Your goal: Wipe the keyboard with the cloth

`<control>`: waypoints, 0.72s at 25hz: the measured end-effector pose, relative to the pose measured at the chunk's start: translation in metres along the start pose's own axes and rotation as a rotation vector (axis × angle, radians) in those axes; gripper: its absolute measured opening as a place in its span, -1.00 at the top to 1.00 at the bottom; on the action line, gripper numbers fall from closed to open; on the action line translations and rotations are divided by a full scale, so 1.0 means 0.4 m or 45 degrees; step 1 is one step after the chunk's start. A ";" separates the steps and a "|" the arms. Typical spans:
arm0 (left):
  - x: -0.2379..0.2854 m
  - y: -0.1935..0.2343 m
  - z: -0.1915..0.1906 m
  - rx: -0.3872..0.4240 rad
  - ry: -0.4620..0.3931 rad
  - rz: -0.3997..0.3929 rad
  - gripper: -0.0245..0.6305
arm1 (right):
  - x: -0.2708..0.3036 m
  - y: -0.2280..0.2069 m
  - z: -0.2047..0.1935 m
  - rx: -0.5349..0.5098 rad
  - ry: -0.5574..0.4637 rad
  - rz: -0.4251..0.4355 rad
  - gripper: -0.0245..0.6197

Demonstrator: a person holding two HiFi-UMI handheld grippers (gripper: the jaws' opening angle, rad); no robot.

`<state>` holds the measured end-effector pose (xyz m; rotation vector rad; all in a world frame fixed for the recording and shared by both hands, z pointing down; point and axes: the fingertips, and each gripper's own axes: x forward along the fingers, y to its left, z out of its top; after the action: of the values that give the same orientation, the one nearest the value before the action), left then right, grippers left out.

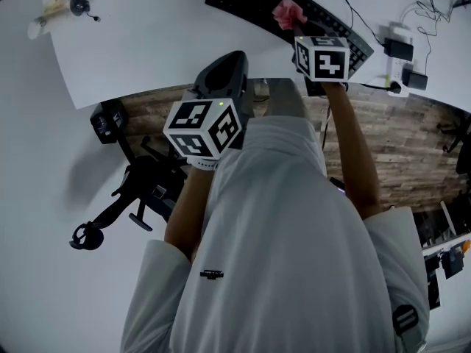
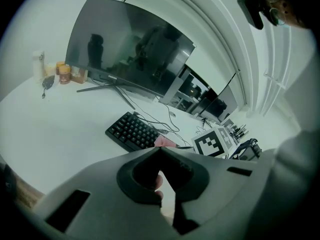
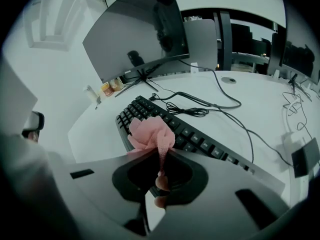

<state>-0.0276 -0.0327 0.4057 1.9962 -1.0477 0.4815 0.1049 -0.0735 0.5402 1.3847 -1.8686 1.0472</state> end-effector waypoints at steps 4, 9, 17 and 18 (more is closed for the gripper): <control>0.019 -0.031 -0.007 0.026 0.018 -0.022 0.88 | -0.029 -0.033 -0.034 0.010 0.006 -0.016 0.83; 0.046 -0.071 -0.019 0.056 0.038 -0.058 0.88 | -0.065 -0.077 -0.074 0.053 0.006 -0.037 0.83; 0.093 -0.156 -0.044 0.109 0.081 -0.126 0.88 | -0.116 -0.140 -0.143 0.107 0.014 -0.070 0.83; 0.098 -0.165 -0.047 0.115 0.086 -0.132 0.88 | -0.123 -0.147 -0.152 0.115 0.012 -0.074 0.82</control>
<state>0.0495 -0.0157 0.4102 2.0871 -0.8904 0.5454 0.1754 -0.0059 0.5466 1.4739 -1.7830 1.1193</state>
